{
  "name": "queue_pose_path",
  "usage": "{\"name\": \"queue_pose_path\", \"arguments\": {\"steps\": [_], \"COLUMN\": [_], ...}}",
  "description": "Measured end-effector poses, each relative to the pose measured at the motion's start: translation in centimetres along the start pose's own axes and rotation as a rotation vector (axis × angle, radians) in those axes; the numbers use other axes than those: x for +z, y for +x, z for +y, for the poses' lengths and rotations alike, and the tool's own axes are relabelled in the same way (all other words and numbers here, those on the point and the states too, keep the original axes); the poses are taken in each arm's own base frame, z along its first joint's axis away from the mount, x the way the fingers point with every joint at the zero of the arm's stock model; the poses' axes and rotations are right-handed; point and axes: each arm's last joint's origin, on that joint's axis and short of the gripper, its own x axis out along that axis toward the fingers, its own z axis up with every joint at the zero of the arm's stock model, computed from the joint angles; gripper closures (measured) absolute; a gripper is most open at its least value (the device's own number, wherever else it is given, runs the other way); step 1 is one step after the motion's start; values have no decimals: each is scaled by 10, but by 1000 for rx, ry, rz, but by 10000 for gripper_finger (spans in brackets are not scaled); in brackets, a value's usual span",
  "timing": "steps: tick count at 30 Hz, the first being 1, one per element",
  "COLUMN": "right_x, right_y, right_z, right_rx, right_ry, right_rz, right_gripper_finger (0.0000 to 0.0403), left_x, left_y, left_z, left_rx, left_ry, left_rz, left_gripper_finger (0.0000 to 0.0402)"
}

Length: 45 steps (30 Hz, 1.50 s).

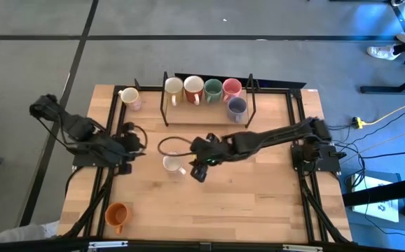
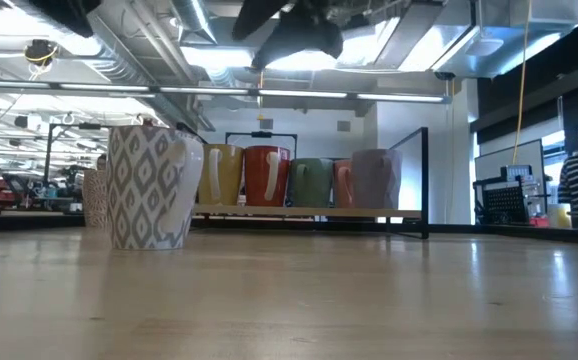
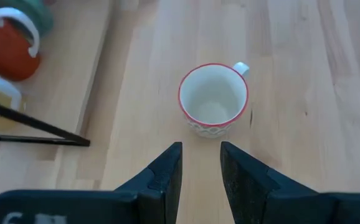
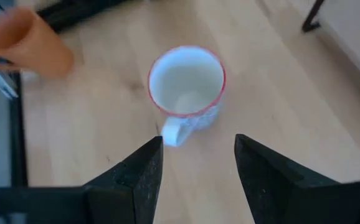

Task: Place coffee mugs
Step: Put the gray patterned mug on the shelf

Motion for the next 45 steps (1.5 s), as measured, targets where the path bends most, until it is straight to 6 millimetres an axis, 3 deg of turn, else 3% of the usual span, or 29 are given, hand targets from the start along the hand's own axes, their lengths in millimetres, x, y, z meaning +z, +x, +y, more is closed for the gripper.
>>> {"name": "queue_pose_path", "arguments": {"steps": [3, 8, 17, 21, 30, 34, 40, 45], "right_x": [3, -12, -33, -38, -54, -56, -57, -56], "right_y": [16, 43, 85, 93, 128, 134, 135, 132], "right_z": [8, 23, 49, 47, 45, 48, 48, 46], "right_rx": [-29, -43, -88, -216, -229, -237, -239, -278], "right_ry": [29, 119, 65, 44, 40, 41, 39, 74], "right_rz": [57, 113, -37, -107, -90, -128, -132, -144], "right_gripper_finger": [217, 217, 217, 217, 218, 250, 362, 362], "left_x": [-9, -14, -14, -14, -14, -14, -14, -14], "left_y": [-4, -5, -4, -5, -5, -5, -5, -5], "left_z": [7, 10, 10, 10, 10, 10, 10, 10], "left_rx": [-14, -21, -5, -13, -15, -13, -11, -4], "left_ry": [-39, -49, -21, -21, -22, -22, -22, -22], "left_rz": [-32, -64, -72, -70, -71, -72, -73, -76], "left_gripper_finger": [299, 299, 299, 299, 299, 299, 299, 299]}}
